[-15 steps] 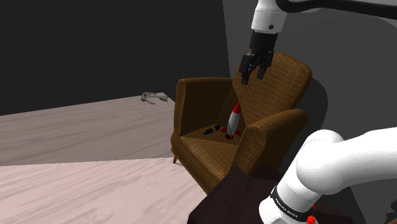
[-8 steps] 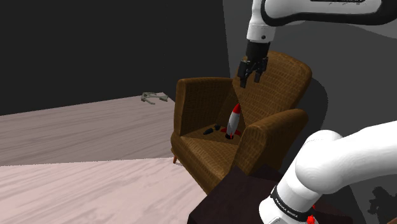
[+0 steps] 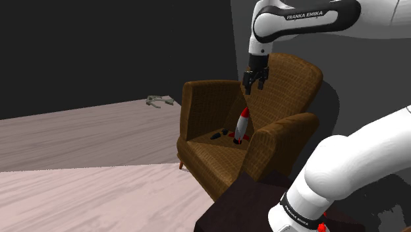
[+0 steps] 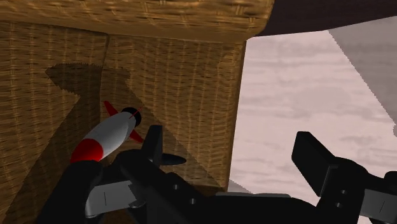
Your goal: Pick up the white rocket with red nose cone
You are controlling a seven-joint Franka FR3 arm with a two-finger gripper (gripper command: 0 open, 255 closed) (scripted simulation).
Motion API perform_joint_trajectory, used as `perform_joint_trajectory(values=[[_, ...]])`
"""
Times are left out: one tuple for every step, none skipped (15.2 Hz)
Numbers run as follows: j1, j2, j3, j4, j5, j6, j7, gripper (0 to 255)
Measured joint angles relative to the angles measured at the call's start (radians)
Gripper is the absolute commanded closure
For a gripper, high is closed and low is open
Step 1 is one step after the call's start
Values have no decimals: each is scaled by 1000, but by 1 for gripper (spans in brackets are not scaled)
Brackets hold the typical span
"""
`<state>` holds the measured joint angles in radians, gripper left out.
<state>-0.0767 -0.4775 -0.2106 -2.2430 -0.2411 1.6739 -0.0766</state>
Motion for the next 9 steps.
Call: perform_joint_trajectory(values=[[-4, 29, -15, 12, -5, 12, -17, 0], [-7, 64, -30, 20, -8, 34, -32, 0], [-12, 96, -47, 34, -12, 48, -52, 0], [-15, 137, -61, 50, -12, 68, -67, 0], [-18, 180, -77, 65, -11, 91, -84, 0], [-24, 208, -91, 86, -13, 94, -106, 0], [-28, 243, -104, 105, -11, 105, -124, 0], [-33, 281, -118, 123, -8, 121, -143, 0], [-38, 325, -130, 145, -3, 137, -161, 0]])
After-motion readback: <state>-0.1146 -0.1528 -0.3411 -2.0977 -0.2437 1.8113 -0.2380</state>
